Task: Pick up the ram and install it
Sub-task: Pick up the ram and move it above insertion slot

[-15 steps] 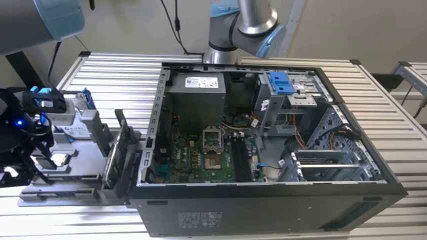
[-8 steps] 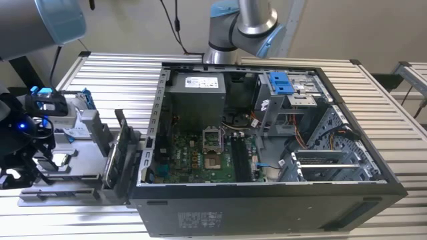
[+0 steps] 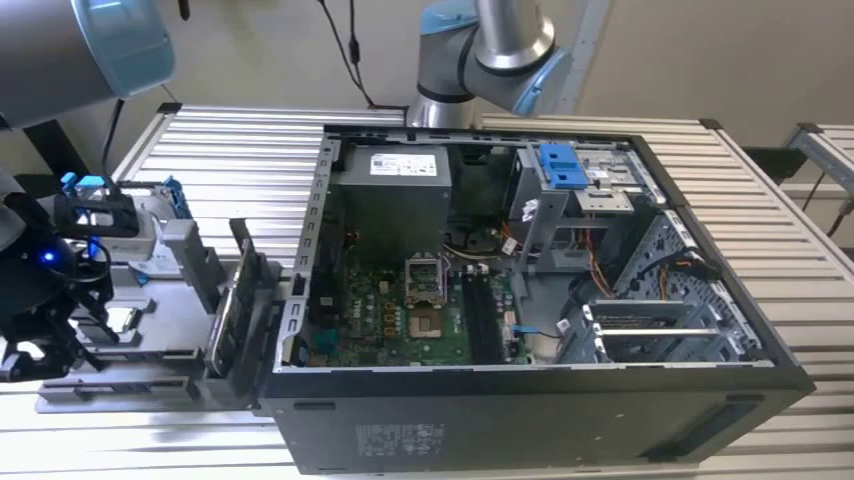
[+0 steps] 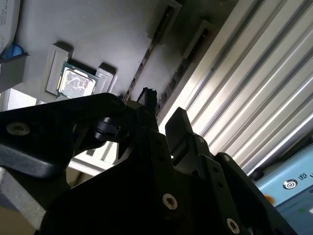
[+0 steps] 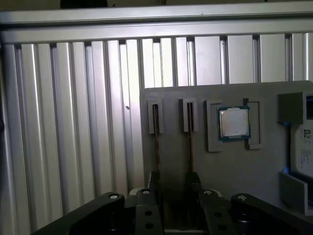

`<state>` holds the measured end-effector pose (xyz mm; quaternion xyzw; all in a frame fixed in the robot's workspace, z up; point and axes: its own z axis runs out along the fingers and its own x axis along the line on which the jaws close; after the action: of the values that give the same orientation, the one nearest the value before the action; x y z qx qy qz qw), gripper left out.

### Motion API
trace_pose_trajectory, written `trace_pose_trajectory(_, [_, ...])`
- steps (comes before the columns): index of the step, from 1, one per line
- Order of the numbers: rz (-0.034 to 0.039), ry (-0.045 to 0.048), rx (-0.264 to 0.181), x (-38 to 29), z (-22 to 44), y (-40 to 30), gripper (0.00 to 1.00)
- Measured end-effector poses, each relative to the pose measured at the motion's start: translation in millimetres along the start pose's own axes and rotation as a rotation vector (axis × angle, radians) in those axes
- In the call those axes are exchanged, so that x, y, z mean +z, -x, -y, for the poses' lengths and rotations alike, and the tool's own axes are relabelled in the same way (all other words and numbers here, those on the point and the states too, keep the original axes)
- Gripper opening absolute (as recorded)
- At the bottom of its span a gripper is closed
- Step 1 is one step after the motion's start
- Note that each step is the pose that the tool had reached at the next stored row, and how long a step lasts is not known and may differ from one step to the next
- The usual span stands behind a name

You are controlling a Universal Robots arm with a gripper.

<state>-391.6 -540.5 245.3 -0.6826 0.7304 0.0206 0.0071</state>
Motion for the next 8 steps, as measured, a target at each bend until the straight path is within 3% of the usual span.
trace_pose_trajectory(8, [0.0003, -0.0003, 0.000, 2.3, 0.1, -0.1, 0.36])
